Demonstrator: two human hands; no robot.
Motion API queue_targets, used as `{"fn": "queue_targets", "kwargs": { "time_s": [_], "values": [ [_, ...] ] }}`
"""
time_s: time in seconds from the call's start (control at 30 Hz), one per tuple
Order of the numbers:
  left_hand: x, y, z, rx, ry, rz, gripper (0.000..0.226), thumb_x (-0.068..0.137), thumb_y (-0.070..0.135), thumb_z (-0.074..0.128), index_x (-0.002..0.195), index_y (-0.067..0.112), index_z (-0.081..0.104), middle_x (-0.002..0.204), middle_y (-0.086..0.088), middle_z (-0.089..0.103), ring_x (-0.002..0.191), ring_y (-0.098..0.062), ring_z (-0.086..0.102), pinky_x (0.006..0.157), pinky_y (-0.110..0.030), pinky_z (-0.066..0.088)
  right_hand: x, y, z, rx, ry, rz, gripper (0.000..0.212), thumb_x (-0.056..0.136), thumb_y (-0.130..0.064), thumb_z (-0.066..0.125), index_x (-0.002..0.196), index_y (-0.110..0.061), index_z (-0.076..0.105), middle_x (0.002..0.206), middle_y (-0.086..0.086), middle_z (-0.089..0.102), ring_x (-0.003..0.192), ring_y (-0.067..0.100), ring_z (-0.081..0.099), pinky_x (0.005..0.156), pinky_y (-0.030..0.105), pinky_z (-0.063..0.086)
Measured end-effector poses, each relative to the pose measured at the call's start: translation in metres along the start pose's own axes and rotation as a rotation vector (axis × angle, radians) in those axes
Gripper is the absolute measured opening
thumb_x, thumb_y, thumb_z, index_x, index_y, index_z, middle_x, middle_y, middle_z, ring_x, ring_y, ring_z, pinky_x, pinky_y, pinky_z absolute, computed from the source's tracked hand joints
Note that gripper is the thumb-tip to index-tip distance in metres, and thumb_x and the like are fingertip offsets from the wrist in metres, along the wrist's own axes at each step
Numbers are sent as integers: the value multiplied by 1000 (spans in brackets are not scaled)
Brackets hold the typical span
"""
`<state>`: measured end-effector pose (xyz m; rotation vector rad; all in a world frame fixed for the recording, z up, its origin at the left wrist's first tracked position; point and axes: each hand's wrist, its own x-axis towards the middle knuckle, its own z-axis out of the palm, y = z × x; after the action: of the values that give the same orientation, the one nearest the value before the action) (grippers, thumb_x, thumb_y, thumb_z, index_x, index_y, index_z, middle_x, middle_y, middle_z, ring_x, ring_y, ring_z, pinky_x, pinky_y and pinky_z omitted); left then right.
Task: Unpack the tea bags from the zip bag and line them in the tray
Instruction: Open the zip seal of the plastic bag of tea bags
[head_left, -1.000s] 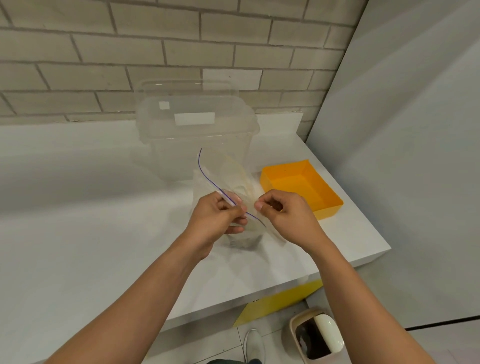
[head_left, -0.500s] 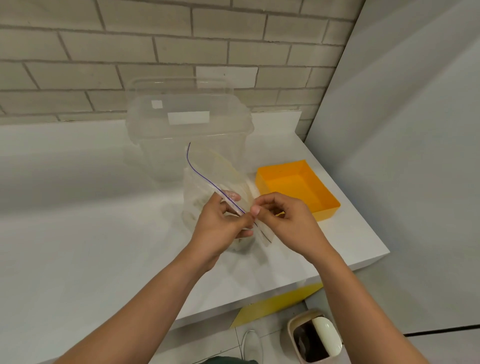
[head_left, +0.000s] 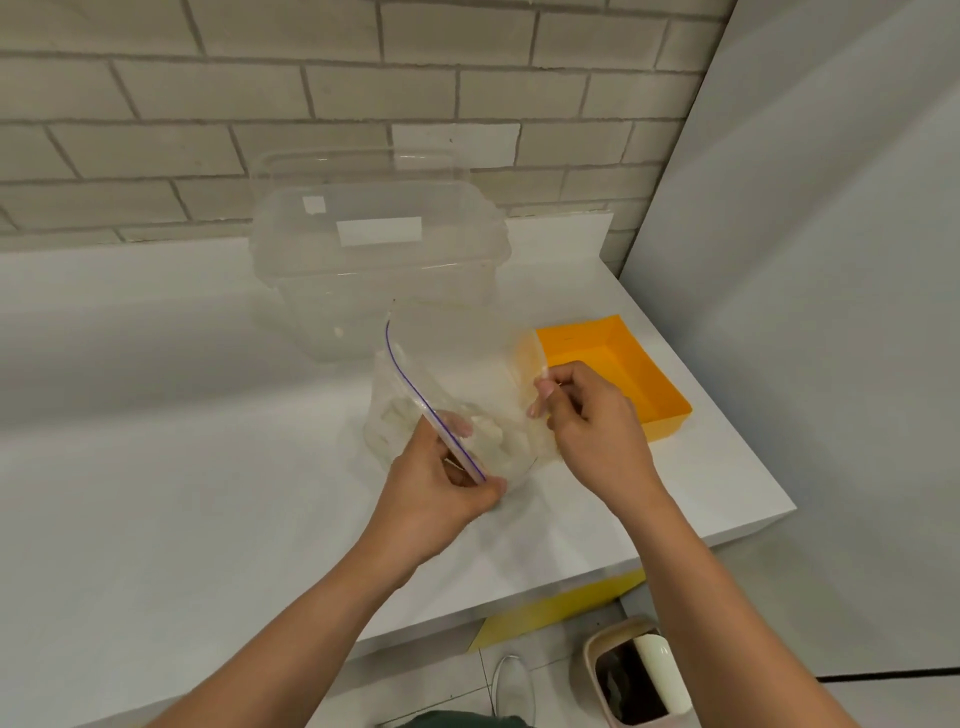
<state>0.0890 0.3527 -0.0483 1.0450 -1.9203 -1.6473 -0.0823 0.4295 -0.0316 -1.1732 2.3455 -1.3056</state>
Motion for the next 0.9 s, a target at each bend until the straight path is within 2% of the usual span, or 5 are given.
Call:
{"fn": "queue_targets", "kwargs": {
  "time_s": [0.2,0.4,0.5,0.63,0.9],
  "values": [
    [21,13,-35,273,391,225,103,52,40,103,126,17,34,120,5,42,113,-21,48,94,-25,41,3,-6,-3,-6,-108,-60,13,104,-19,53,106,-23,65,82,-12,71,77,1,64,59,11,39],
    [74,50,-77,831,469,565,26,84,44,82,88,20,70,141,-9,52,138,-33,37,109,-44,33,3,-17,-7,-72,-245,-147,18,107,-17,46,111,-23,63,86,-7,67,75,4,58,58,13,40],
    [93,58,-85,1088,262,421,25,84,36,83,103,22,75,143,-6,54,134,-30,43,104,-44,38,5,-20,-9,-56,-231,-152,19,108,-17,45,112,-23,63,86,-18,63,79,-2,59,61,9,40],
    [102,58,-90,1065,74,242,68,79,18,85,141,16,56,131,-4,54,116,-28,58,88,-41,53,16,-18,-5,-39,-183,-159,23,107,-14,46,114,-24,66,89,-18,61,76,5,63,61,10,41],
    [88,75,-90,642,342,362,44,88,13,78,130,17,65,115,5,61,84,-9,61,80,-21,42,54,-43,2,116,152,-135,27,106,-14,47,121,-21,69,98,-7,69,89,10,67,74,19,50]
  ]
}}
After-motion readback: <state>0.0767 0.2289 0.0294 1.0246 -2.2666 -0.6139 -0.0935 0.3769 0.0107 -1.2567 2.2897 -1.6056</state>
